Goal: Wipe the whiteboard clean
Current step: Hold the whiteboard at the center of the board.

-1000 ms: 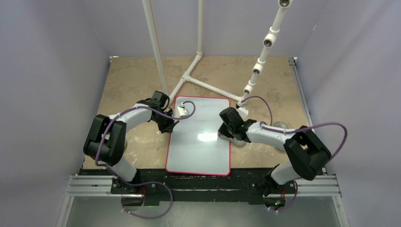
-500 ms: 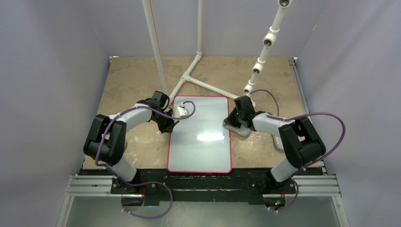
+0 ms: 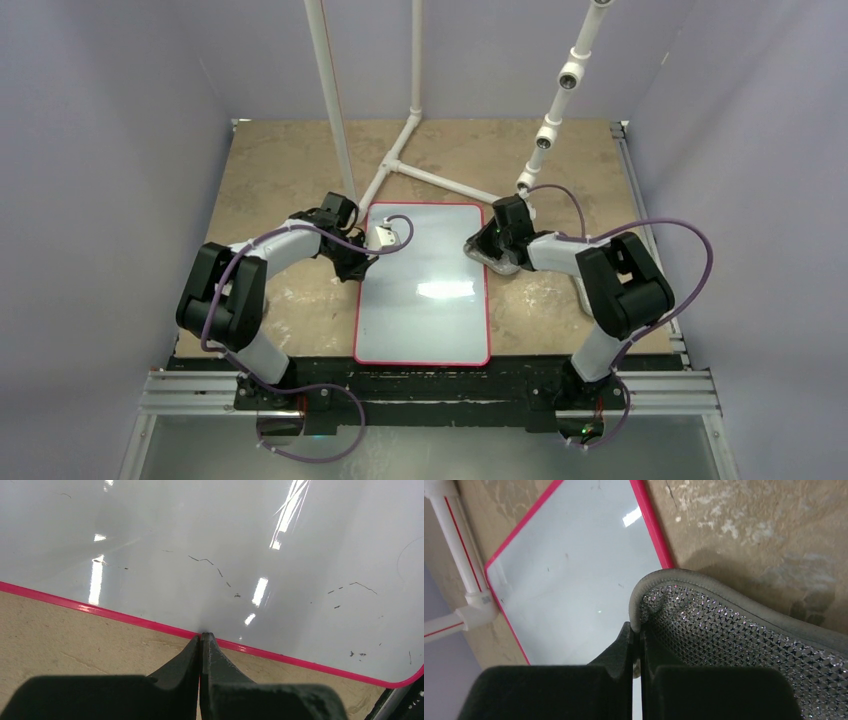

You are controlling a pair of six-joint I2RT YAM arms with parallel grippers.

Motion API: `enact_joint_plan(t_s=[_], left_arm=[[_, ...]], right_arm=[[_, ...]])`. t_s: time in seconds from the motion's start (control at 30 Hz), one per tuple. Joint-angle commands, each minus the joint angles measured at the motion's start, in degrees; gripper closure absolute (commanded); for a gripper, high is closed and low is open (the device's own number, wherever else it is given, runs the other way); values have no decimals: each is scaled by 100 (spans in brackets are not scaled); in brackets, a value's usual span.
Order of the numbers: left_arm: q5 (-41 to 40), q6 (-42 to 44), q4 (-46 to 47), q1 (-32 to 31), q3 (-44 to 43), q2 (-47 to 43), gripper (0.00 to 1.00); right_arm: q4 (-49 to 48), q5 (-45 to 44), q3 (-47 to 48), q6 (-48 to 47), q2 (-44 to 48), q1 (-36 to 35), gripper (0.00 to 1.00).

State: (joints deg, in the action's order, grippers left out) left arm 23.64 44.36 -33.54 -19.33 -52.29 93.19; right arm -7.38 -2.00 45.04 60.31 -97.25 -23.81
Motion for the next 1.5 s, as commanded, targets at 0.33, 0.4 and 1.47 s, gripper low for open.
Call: enact_joint_plan(t_s=[0.33,0.4,1.47], left_arm=[[-800,268,-349,4,403,447,100],[-799,273,-343,4,418,446,100],[-825,276,-418,8,430,350,100]], right_arm=[[-154,-1140,-791,85,-70,-269,100],[-297,-908,-768,268,-237,-711,100],[-617,253,789,296,-2014,-2780,100]])
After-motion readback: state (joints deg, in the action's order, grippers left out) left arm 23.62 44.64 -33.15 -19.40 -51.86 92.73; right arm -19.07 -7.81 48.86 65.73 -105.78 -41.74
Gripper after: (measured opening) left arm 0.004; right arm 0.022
